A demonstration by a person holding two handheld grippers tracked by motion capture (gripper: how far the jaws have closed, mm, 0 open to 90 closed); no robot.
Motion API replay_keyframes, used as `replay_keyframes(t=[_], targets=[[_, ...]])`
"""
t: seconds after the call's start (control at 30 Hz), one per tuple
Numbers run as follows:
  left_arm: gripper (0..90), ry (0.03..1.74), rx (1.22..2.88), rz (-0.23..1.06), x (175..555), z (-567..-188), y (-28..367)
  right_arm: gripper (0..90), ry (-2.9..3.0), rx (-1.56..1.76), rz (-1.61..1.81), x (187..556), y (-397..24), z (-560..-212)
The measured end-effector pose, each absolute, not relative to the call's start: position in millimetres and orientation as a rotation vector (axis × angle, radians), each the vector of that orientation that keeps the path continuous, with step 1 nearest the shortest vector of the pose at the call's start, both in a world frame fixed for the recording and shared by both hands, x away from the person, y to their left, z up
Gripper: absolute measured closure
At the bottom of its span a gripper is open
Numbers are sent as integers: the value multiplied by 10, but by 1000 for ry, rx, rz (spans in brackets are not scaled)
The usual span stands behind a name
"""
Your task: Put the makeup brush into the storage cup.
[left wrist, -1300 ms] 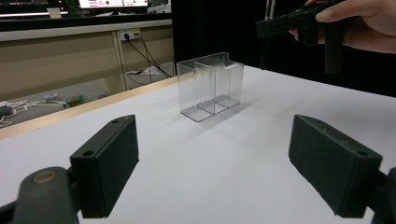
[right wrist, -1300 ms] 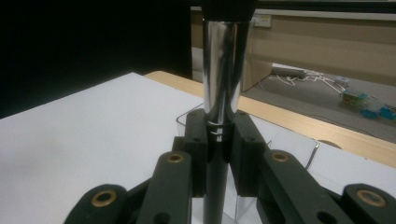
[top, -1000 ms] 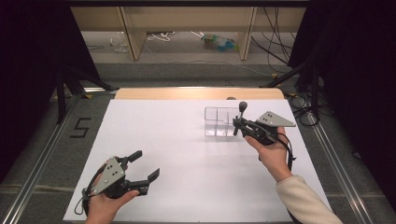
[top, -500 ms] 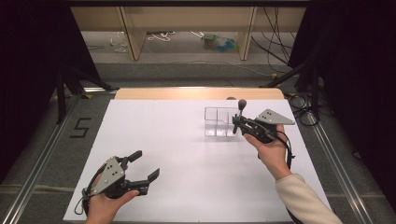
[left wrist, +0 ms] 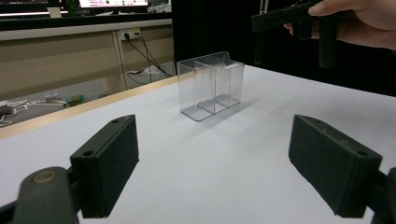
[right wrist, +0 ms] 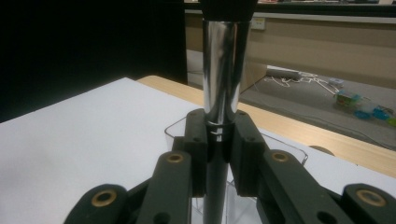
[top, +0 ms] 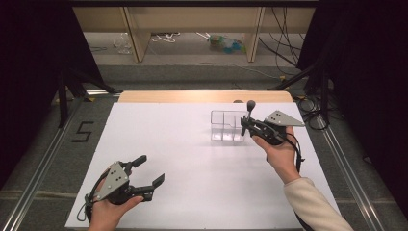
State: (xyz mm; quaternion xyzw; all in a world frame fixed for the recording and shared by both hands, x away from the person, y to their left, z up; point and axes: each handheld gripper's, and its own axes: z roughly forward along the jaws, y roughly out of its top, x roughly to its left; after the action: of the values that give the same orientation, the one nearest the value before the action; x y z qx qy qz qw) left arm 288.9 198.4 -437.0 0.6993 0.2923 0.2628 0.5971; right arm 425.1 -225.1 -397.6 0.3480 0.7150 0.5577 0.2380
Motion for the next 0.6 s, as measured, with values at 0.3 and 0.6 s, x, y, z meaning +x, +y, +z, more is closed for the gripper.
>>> replay_keyframes(t=[0.3, 0.6], targets=[[161, 663, 1631, 619, 2898, -4368, 1987, 795, 1950, 943, 1525, 4276, -2250, -3949], [161, 675, 1624, 612, 2892, -4372, 1981, 795, 1938, 944, 1531, 4316, -2245, -3931]])
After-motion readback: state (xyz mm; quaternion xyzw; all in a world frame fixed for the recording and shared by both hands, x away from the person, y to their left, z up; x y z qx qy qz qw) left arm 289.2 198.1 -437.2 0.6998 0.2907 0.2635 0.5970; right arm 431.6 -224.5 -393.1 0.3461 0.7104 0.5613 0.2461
